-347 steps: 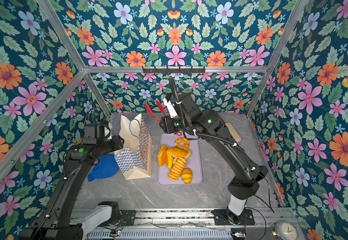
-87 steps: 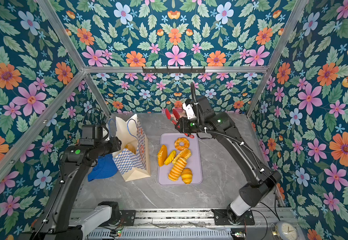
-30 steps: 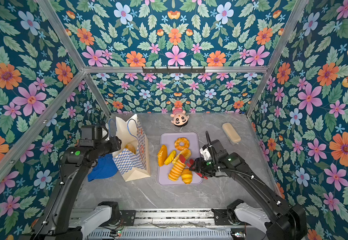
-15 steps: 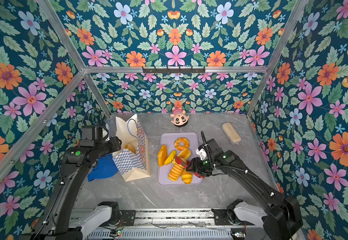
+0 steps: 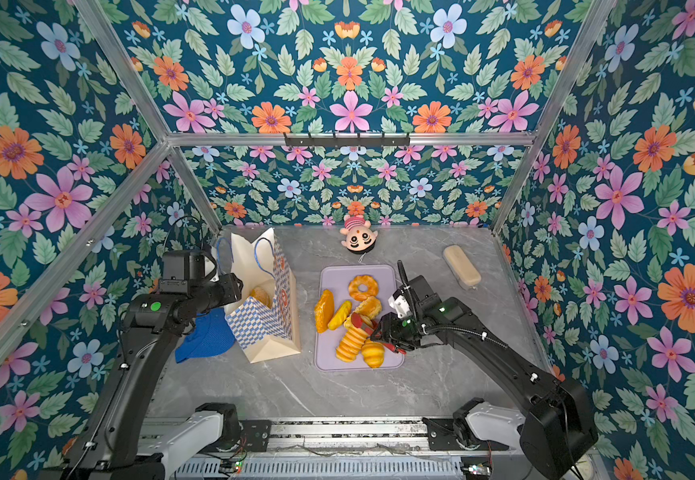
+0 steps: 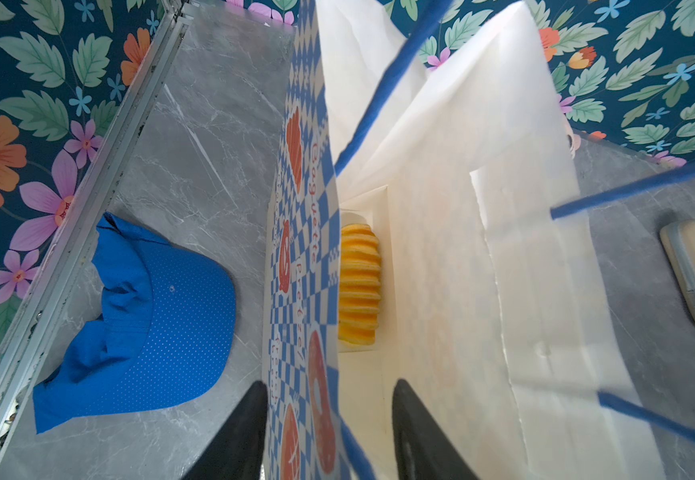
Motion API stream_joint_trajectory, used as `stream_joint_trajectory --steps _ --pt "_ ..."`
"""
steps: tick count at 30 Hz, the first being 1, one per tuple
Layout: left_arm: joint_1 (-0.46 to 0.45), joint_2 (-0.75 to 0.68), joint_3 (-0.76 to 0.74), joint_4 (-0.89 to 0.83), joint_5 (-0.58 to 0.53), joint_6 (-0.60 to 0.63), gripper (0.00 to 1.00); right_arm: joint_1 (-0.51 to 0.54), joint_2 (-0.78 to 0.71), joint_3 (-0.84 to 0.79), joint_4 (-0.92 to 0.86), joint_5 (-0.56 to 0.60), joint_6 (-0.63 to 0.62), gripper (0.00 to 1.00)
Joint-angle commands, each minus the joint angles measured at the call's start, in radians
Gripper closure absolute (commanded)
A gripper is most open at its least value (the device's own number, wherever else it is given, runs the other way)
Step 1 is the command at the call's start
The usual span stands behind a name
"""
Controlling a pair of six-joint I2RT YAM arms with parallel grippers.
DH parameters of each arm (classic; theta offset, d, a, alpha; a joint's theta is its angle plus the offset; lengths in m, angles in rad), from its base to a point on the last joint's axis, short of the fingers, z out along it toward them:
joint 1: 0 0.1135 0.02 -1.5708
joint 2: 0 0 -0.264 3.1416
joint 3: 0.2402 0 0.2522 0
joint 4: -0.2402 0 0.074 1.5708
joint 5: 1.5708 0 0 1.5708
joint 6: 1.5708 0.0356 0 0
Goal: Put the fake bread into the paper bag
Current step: 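Lower the tongs onto the yellow spiral bread and squeeze it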
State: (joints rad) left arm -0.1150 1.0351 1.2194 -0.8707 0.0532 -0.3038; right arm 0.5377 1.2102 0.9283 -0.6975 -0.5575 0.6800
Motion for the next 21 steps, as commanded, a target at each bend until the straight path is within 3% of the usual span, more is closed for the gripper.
stream_joint_trajectory --steps 1,9,21 --pt "0.002 -0.003 0.006 -0.004 -0.004 0.01 0.49 0.002 -0.002 0.003 0.021 0.011 -0.008 0.47" --pt "0.002 -0.001 0.014 -0.007 -0.003 0.008 0.49 0.002 -0.022 0.017 0.004 0.019 -0.014 0.55" --pt "0.002 0.002 0.024 -0.01 -0.003 0.005 0.49 0.001 -0.079 0.062 -0.073 0.052 -0.031 0.57"
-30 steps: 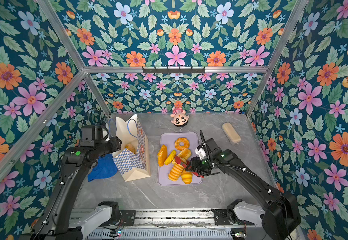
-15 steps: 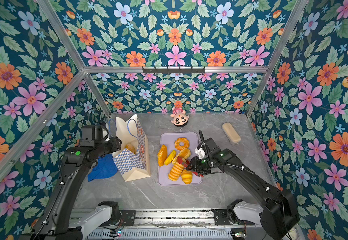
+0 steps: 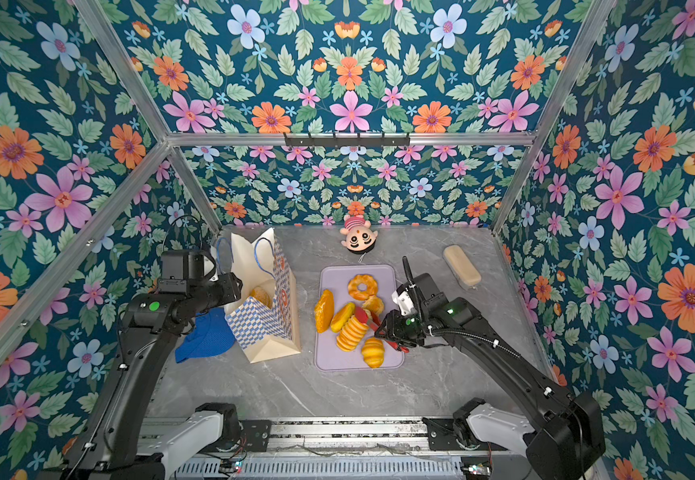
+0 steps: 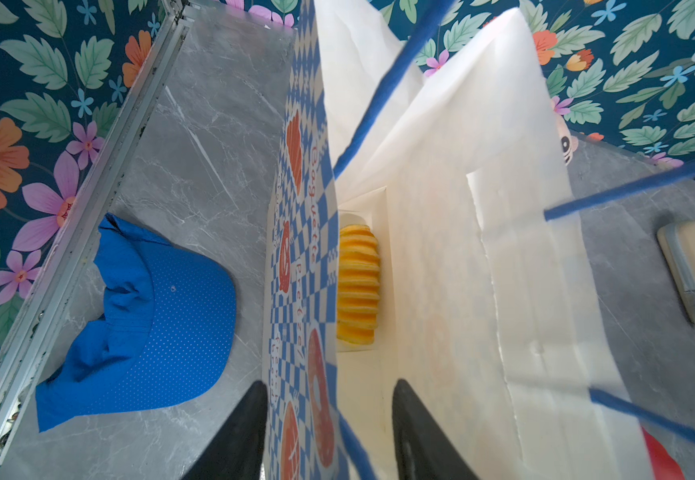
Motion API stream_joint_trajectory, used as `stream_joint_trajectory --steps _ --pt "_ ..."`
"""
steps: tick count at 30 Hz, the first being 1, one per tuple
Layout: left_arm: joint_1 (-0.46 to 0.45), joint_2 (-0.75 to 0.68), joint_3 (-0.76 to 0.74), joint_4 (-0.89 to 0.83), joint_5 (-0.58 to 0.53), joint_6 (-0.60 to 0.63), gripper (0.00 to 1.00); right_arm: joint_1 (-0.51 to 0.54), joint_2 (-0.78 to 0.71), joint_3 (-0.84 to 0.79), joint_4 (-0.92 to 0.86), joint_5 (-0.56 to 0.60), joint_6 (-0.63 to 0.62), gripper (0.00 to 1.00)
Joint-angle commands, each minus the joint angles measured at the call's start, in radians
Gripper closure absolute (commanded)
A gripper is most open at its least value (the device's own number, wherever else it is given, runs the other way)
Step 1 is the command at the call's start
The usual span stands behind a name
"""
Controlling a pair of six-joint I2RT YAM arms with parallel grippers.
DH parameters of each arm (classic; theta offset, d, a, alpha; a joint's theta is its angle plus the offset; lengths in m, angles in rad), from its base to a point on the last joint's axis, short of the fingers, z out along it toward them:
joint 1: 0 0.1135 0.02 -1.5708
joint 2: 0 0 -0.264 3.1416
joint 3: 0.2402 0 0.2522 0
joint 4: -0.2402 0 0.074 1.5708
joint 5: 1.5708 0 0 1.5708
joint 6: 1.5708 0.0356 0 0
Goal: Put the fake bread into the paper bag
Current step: 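Lower the tongs onto the yellow spiral bread and squeeze it, then lift the gripped spiral bread up off the tray with the right gripper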
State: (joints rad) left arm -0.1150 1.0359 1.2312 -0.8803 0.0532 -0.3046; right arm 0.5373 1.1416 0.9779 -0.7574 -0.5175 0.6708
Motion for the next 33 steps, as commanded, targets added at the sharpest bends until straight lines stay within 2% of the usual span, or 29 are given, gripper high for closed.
stream_joint_trajectory --steps 1,20,24,29,33 --pt "0.002 0.002 0.013 -0.001 -0.003 0.006 0.49 0.0 -0.013 0.019 -0.022 0.018 -0.023 0.57" --pt "0.002 -0.011 0.009 -0.005 -0.013 0.007 0.49 -0.028 -0.025 0.161 -0.091 0.05 -0.063 0.63" --pt "0.001 -0.013 0.013 -0.009 -0.015 0.006 0.43 -0.038 -0.025 0.215 -0.111 0.057 -0.077 0.63" --pt "0.002 -0.013 0.022 -0.017 -0.022 0.009 0.41 -0.04 -0.014 0.279 -0.119 0.06 -0.083 0.63" --pt "0.002 -0.019 0.024 -0.026 -0.033 0.014 0.5 -0.04 0.002 0.332 -0.114 0.057 -0.085 0.64"
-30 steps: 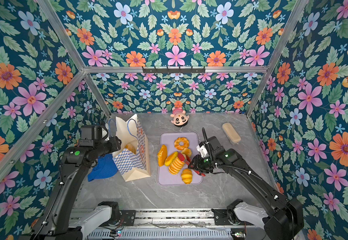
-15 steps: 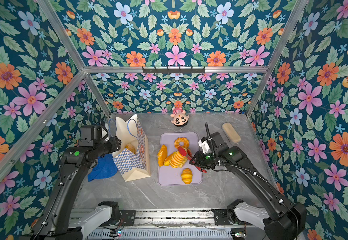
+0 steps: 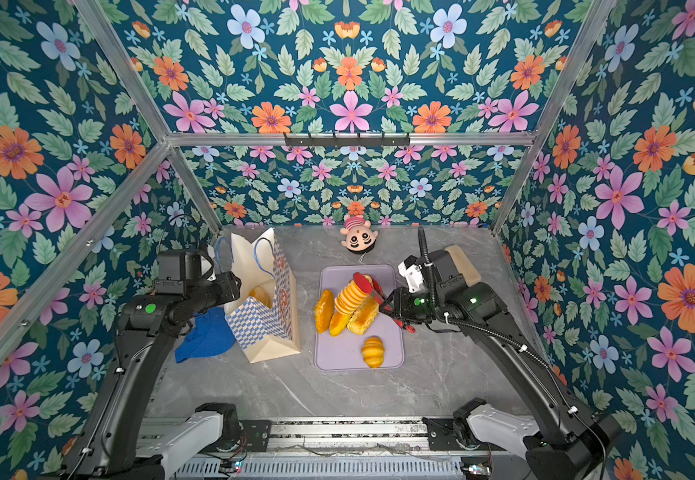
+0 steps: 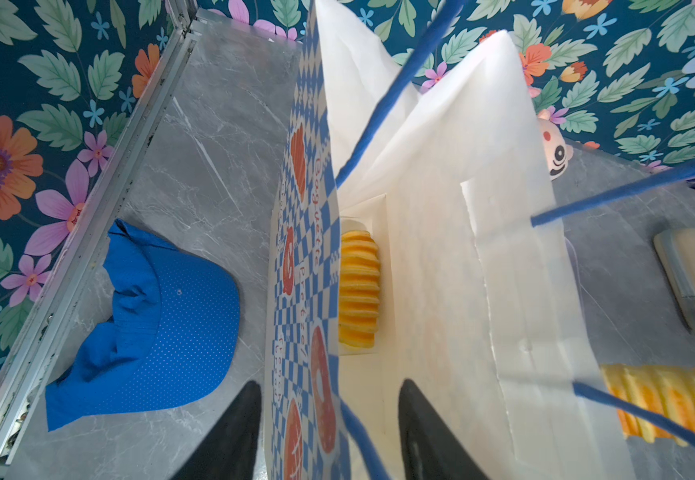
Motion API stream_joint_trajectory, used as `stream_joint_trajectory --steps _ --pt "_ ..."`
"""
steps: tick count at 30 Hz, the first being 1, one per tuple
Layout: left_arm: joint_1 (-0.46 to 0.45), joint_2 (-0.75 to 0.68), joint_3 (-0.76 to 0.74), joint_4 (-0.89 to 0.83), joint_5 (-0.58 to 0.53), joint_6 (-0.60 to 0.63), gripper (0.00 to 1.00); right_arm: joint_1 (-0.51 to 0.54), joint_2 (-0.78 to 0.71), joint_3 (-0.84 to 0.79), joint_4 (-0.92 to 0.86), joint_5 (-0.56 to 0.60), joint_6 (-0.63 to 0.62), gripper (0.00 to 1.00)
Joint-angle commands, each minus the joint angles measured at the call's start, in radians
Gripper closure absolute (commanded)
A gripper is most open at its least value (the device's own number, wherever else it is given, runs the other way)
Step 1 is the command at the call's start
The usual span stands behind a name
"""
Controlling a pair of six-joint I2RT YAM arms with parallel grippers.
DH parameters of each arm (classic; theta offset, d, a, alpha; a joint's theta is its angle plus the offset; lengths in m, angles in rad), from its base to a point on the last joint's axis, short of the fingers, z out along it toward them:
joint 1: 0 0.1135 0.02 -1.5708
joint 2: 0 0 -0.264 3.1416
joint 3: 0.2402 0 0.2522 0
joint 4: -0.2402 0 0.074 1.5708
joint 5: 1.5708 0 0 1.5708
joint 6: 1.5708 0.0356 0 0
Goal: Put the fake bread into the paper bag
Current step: 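Lift the gripped spiral bread up off the tray with the right gripper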
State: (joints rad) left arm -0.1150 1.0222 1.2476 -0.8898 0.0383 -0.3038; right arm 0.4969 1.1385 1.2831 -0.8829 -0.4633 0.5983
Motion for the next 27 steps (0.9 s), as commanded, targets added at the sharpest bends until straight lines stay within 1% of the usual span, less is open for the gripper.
stream_joint_trajectory --steps 1,8,13,18,21,27 --pt "0.002 -0.007 0.006 -0.018 -0.019 0.014 0.53 0.0 0.011 0.043 0.017 0.001 -0.012 0.64" --pt "0.002 -0.019 -0.022 -0.013 -0.02 0.013 0.58 0.0 0.057 0.153 0.075 -0.027 0.004 0.64" --pt "0.002 -0.019 -0.029 -0.007 -0.01 0.011 0.64 0.0 0.098 0.237 0.116 -0.051 0.016 0.65" --pt "0.002 -0.02 -0.031 -0.002 -0.005 0.01 0.7 0.0 0.132 0.289 0.192 -0.109 0.054 0.65" --pt "0.002 -0.017 -0.03 0.001 -0.002 0.009 0.71 0.0 0.148 0.315 0.235 -0.133 0.073 0.65" --pt "0.002 -0.017 -0.037 0.003 0.002 0.009 0.76 0.0 0.206 0.405 0.284 -0.14 0.085 0.65"
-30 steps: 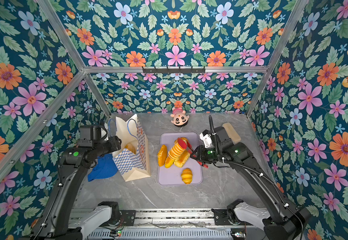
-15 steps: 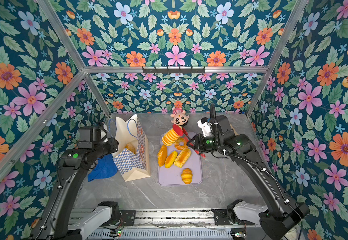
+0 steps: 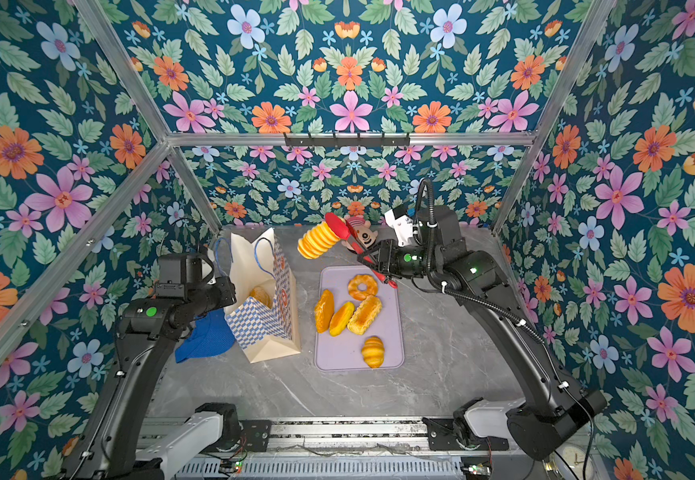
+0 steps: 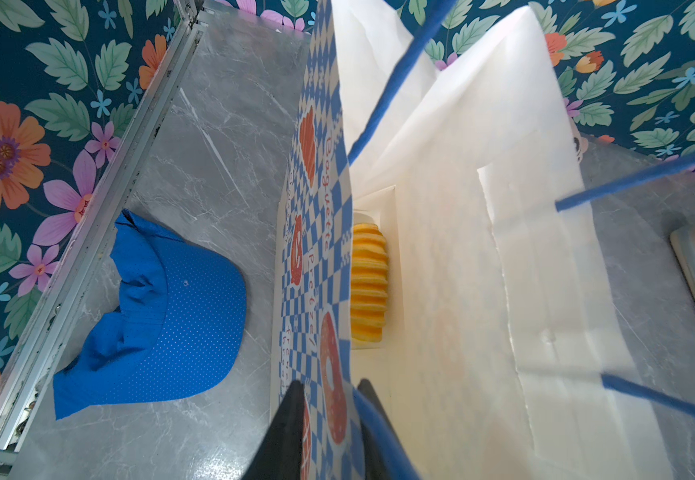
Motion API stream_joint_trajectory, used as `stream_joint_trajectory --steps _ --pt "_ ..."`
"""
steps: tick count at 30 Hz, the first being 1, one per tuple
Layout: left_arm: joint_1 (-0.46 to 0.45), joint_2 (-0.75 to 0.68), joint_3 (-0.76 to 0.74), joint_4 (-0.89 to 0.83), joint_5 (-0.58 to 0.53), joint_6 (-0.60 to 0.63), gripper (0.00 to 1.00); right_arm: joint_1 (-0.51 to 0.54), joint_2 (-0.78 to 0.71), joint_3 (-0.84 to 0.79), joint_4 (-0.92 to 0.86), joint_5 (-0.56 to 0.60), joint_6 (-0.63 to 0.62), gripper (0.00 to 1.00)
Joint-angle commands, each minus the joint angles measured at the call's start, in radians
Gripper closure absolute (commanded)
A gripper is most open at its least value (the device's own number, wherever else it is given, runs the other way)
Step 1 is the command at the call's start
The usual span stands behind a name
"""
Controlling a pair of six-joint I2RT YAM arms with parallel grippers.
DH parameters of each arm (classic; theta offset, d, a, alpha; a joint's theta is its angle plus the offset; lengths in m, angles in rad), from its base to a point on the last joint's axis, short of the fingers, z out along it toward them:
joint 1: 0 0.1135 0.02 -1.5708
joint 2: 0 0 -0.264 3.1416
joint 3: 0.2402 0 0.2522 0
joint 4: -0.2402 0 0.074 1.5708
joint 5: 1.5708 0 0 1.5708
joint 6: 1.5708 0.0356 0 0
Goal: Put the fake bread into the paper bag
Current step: 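Lift the gripped spiral bread up off the tray with the right gripper, then carry the spiral bread over the bag held by the left gripper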
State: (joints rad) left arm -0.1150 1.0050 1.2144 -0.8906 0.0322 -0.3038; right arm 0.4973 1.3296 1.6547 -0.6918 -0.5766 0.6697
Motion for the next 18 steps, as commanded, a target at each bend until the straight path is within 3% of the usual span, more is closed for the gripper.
stream_joint_trajectory --steps 1,18 --pt "0.002 0.0 -0.004 0.005 0.008 0.009 0.76 0.0 0.029 0.054 0.102 -0.028 0.015 0.65" --pt "0.002 0.007 0.008 0.005 0.017 0.004 0.76 0.016 0.28 0.338 0.122 -0.106 0.021 0.66"
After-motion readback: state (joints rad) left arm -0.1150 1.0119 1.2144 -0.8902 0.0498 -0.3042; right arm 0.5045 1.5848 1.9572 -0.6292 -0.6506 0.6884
